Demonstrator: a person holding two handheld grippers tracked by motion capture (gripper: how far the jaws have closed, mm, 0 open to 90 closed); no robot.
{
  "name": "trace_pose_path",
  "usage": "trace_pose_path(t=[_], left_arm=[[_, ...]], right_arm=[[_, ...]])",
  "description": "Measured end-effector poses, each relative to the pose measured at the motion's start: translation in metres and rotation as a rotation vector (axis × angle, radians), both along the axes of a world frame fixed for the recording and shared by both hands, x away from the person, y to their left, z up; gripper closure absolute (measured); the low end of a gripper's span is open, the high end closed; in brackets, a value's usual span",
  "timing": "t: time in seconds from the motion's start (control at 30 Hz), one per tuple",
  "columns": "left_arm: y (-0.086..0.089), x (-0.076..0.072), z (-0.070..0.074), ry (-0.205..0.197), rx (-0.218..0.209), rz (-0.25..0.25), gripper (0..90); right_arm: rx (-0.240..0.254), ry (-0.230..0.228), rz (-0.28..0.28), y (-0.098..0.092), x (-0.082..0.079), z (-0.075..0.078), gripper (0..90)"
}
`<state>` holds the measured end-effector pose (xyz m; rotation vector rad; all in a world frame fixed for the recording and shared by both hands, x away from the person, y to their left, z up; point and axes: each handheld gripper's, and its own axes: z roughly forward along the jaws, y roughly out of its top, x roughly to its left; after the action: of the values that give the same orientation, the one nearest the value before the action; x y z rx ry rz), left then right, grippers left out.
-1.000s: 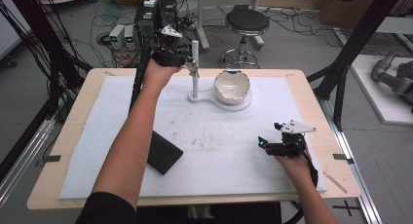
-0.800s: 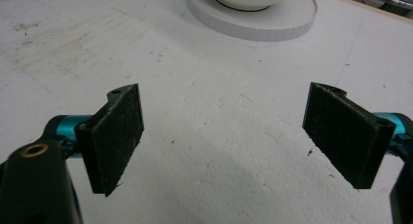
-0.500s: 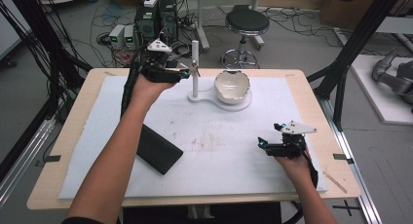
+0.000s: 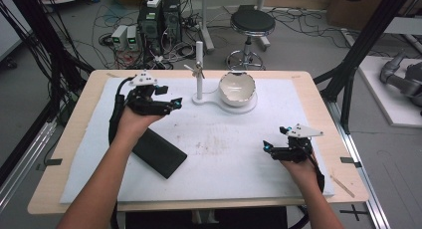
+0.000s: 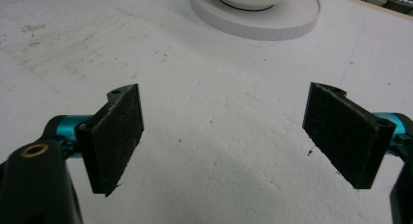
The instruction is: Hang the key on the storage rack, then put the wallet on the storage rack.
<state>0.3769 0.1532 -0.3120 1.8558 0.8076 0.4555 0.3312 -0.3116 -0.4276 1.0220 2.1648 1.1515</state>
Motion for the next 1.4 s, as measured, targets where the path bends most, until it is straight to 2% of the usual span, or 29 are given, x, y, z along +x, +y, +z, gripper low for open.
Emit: trace_pose_path(t=[0.13,0.23,0.3,0.4,0.53,0.63,0.77,0.9,0.97,1.0,1.1,1.27,1.4], left_arm=[[0.012,-0.013,-0.016,-0.01,-0.03,-0.002,25.9],[0.015,-0.024,-0.028,-0.011,-0.068,-0.055,24.6],[0.014,-0.032,-0.036,-0.017,-0.066,-0.081,24.0],[0.012,-0.043,-0.046,-0.023,-0.068,-0.09,23.9],[0.014,-0.051,-0.054,-0.027,-0.07,-0.09,22.0],[0.017,-0.056,-0.059,-0.027,-0.108,-0.123,20.6],[0.027,-0.062,-0.066,-0.033,-0.124,-0.135,20.4],[0.032,-0.065,-0.075,-0.04,-0.109,-0.142,19.4],[0.034,-0.064,-0.082,-0.056,-0.041,-0.119,17.7],[0.036,-0.064,-0.084,-0.057,-0.02,-0.095,17.6],[0.041,-0.063,-0.089,-0.041,-0.025,-0.067,17.5],[0.045,-0.065,-0.089,-0.048,-0.035,-0.044,17.5],[0.043,-0.065,-0.089,-0.056,-0.037,-0.054,17.6]], right_arm=[[0.005,0.004,-0.002,0.0,-0.001,0.0,15.1],[0.003,0.005,-0.001,0.0,-0.001,0.0,15.1],[0.001,0.005,-0.001,0.0,0.0,0.0,15.1],[0.006,0.011,0.0,0.0,0.0,-0.001,15.1],[0.01,0.018,-0.002,-0.001,0.001,-0.002,15.1],[0.009,0.02,-0.003,-0.001,0.002,-0.002,15.1],[0.013,0.022,-0.01,-0.002,0.002,-0.002,15.1],[0.013,0.021,-0.012,-0.003,0.005,-0.003,15.1],[0.021,0.031,-0.019,-0.004,0.005,-0.003,15.1],[0.021,0.029,-0.023,-0.004,0.006,-0.003,15.1],[0.033,0.04,-0.044,-0.006,0.007,-0.004,15.1],[0.048,0.036,-0.049,-0.009,0.007,-0.003,15.1],[0.054,0.032,-0.034,-0.008,0.006,-0.003,15.0]])
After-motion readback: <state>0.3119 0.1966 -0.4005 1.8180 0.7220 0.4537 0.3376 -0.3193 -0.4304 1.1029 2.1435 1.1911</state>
